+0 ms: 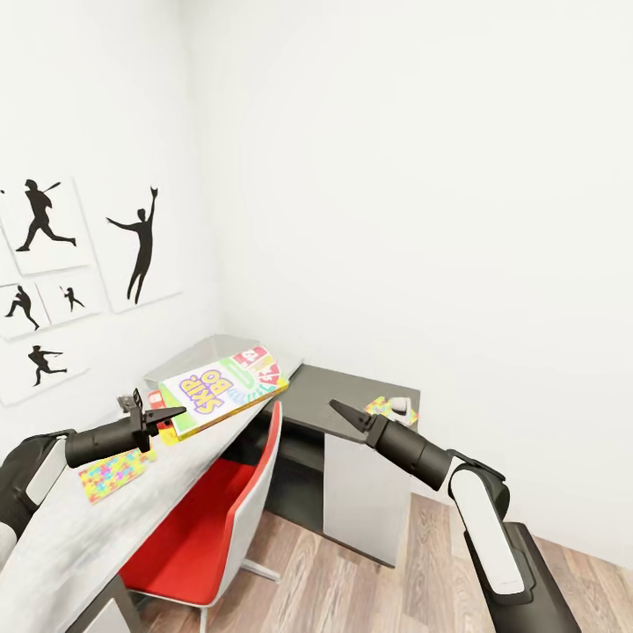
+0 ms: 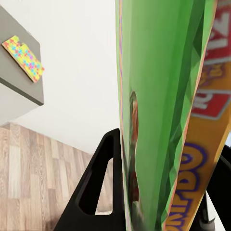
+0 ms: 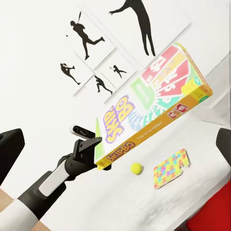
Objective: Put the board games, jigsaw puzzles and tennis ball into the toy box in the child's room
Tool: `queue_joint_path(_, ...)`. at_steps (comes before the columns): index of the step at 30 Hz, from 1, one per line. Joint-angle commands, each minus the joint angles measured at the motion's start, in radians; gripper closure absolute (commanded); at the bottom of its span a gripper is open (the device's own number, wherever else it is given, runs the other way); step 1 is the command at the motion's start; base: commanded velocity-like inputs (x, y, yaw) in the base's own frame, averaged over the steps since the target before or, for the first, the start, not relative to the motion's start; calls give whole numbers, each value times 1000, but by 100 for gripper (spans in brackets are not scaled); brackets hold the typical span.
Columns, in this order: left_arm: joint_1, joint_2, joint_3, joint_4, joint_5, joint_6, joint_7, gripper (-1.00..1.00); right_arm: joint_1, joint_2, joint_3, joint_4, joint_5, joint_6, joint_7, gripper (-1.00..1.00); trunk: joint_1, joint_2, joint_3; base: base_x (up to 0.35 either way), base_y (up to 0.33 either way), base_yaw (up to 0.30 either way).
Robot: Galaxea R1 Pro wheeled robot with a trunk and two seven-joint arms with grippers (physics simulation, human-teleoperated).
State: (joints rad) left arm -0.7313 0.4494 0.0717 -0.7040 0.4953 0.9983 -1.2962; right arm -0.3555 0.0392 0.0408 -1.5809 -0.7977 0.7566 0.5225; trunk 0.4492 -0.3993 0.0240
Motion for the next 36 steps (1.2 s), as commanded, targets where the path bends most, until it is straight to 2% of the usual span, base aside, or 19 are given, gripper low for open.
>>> queue_joint_path(1, 0, 0, 1, 0, 6, 10, -1, 100, 0, 0, -1, 0, -3, 6, 1, -100, 1, -1, 0, 279, -180, 0)
queue_joint_path(10, 0, 0, 2, 0, 5, 9, -2, 100, 0, 1, -2, 1, -2, 2, -3, -100, 1, -1, 0, 295, -140, 8)
queue_joint_path(26, 0, -1, 2, 0, 5, 8, 1, 100, 0, 1, -2, 1, -2, -11, -4, -100, 1, -1, -1, 303, -133, 251)
queue_joint_path(36, 0, -1, 2, 0, 5, 8, 1, 100, 0, 1, -1, 1, -2, -11, -4, -100, 1, -1, -1, 300, -176, 29)
